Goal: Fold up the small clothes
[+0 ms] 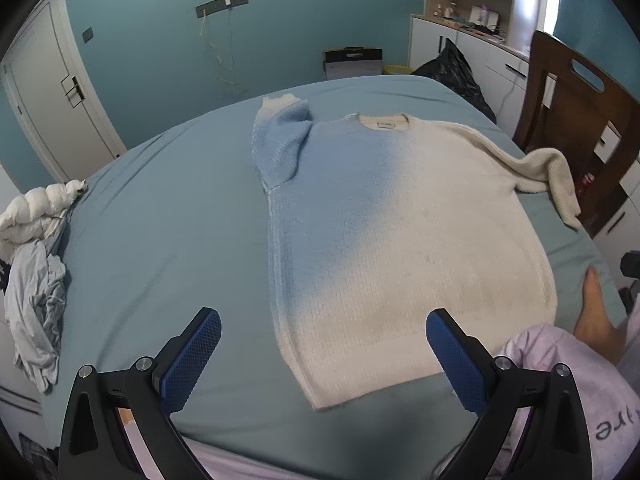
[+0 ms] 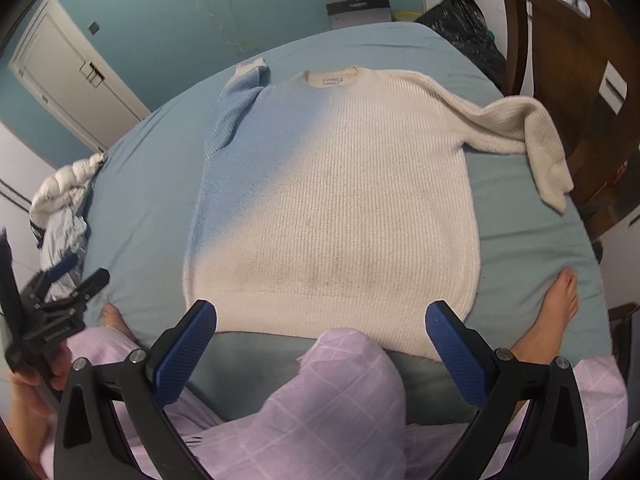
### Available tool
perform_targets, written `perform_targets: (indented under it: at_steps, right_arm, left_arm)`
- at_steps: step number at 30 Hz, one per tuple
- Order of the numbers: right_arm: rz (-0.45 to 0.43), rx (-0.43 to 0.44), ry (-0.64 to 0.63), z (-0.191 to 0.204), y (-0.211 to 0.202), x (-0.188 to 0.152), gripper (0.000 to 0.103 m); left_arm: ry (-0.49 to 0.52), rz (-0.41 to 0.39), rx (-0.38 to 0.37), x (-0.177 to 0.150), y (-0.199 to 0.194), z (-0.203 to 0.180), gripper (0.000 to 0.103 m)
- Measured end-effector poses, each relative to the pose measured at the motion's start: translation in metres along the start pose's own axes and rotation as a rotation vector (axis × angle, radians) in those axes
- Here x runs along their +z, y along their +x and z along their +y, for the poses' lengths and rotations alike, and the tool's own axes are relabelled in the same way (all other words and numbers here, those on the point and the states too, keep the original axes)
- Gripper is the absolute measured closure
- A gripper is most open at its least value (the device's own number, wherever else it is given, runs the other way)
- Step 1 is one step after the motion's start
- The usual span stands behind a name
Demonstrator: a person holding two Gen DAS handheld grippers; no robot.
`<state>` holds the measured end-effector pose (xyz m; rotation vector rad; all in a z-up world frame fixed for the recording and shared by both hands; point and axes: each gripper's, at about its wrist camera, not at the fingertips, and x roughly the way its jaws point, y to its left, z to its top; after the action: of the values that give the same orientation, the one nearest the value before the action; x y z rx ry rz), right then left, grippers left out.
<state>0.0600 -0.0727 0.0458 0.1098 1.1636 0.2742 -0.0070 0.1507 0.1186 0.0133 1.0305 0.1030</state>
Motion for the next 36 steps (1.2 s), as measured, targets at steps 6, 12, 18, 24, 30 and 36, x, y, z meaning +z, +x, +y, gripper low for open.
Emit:
perform_targets:
  at_steps: [6,12,18,24,30,36]
  right_arm:
    - [0.056,0.045,0.088,-0.003,0.01,0.005,0.001]
    - [0.134,0.149,0.145,-0.006,0.018,0.019,0.001]
    - [0.037,0.073,0.164,-0.035,0.011,0.093,0.001]
    - [-0.081,-0.131,0.068,-0.061,0.015,0.191,0.001]
    - [-0.101,-0.271,0.174,-0.15,0.067,0.202,0.001]
    - [0.059,-0.501,0.34,-0.289,0.164,0.145,0.001]
  left_arm:
    - [-0.056,0.04,0.008,0.001,0.015,0.016,0.0]
    - [-0.082,0.023,0.034,0.006,0.021,0.034,0.0]
    - [-0.068,0.005,0.043,0.007,0.031,0.043,0.0]
    - [-0.017,-0.009,0.059,0.002,0.044,0.047,0.0]
    - [0.013,0.045,0.049,-0.003,0.071,0.045,0.0]
    - [0.004,0.109,0.066,-0.003,0.099,0.042,0.0]
